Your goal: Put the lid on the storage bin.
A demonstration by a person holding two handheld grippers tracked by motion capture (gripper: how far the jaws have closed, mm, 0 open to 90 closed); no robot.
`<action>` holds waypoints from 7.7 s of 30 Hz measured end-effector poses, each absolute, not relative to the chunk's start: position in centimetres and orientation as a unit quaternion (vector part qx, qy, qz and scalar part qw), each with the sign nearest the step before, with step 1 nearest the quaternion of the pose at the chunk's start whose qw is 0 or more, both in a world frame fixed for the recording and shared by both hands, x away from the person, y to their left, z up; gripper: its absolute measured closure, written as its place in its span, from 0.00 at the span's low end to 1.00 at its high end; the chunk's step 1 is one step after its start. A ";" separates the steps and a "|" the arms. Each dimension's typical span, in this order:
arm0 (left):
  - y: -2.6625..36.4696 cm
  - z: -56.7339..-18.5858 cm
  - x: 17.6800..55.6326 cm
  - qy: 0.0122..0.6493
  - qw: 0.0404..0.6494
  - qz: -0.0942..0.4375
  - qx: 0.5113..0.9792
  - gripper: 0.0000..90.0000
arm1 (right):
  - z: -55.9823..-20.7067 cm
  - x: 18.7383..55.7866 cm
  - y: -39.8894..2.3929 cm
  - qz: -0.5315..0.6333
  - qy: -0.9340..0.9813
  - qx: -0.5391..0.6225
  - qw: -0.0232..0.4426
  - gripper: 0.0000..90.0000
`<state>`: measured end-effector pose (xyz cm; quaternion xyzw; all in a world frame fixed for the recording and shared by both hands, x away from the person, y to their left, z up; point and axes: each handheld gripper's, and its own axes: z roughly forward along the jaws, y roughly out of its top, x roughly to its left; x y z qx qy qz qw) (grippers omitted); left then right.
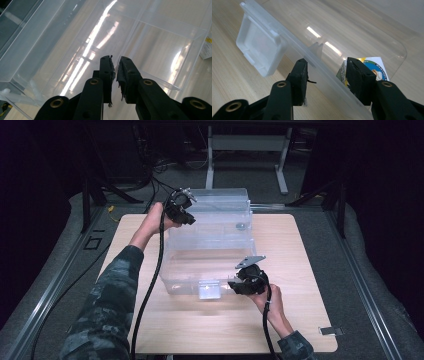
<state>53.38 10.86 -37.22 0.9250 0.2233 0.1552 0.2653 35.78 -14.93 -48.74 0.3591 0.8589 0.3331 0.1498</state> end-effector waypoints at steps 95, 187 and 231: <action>12.7 -38.6 41.6 0.181 0.351 0.190 0.899 0.88 | -48.7 35.8 -15.0 0.330 0.862 0.359 0.141 0.57; 12.8 -41.4 37.8 0.189 0.378 0.227 0.877 0.84 | -42.6 33.3 -17.7 0.407 0.831 0.341 0.165 0.66; 14.6 -41.8 35.8 0.228 0.395 0.198 0.868 0.62 | -36.6 41.0 -17.6 0.450 0.773 0.395 0.209 1.00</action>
